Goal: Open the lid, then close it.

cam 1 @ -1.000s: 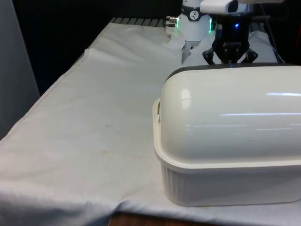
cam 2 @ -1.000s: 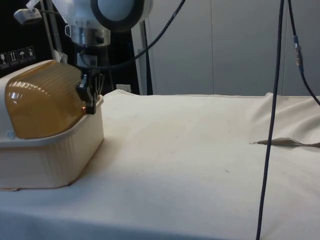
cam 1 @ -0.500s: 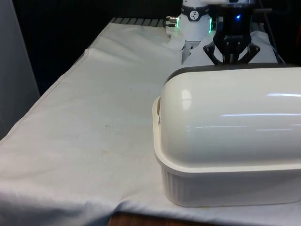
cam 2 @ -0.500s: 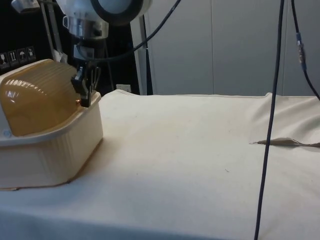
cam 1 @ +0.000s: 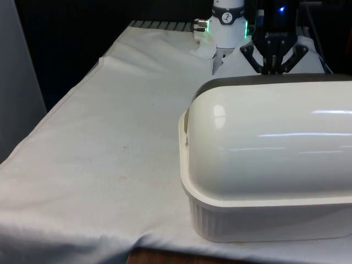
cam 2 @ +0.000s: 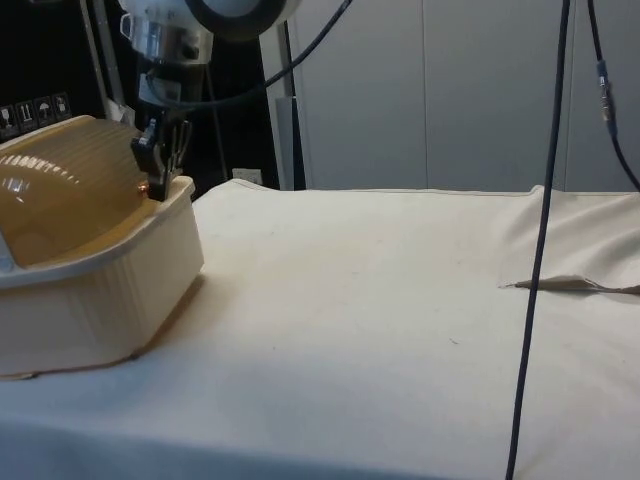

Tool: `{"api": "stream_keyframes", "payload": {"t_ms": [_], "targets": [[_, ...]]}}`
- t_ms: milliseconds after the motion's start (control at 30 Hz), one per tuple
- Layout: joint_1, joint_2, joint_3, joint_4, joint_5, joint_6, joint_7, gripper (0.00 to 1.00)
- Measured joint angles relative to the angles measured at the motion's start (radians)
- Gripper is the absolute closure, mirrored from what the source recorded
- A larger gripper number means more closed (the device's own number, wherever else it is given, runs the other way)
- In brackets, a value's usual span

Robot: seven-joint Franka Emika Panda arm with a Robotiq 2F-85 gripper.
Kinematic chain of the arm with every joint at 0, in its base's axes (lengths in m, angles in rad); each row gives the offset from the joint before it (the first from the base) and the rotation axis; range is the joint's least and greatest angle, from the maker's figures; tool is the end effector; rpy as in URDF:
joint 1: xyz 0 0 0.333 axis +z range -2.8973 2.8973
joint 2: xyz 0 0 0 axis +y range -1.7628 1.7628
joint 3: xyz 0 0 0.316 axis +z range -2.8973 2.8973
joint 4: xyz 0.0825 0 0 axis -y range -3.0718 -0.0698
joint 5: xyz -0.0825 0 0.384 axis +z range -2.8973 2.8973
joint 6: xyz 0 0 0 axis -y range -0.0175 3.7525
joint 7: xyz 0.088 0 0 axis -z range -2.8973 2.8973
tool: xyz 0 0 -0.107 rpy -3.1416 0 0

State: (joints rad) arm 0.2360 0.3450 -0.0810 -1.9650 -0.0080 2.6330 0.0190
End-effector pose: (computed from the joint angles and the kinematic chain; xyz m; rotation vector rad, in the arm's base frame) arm 0.6331 0.1022 0.3319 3.0882 0.2345 0.5086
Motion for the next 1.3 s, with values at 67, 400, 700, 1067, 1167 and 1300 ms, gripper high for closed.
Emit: {"api": "stream_keyframes", "payload": {"t_ms": [67, 400, 700, 1067, 1167, 1300], "targets": [[0.000, -0.003, 0.000, 0.000, 0.000, 0.011, 0.000, 1.00], [0.001, -0.009, 0.000, -0.001, 0.000, 0.056, 0.000, 1.00], [0.004, -0.019, 0.000, -0.003, 0.000, 0.101, 0.001, 1.00], [0.007, -0.021, 0.000, -0.003, 0.000, 0.156, 0.001, 1.00], [0.009, -0.022, 0.000, -0.003, -0.001, 0.181, 0.001, 1.00], [0.011, -0.022, 0.000, -0.002, -0.001, 0.212, 0.001, 1.00]]}}
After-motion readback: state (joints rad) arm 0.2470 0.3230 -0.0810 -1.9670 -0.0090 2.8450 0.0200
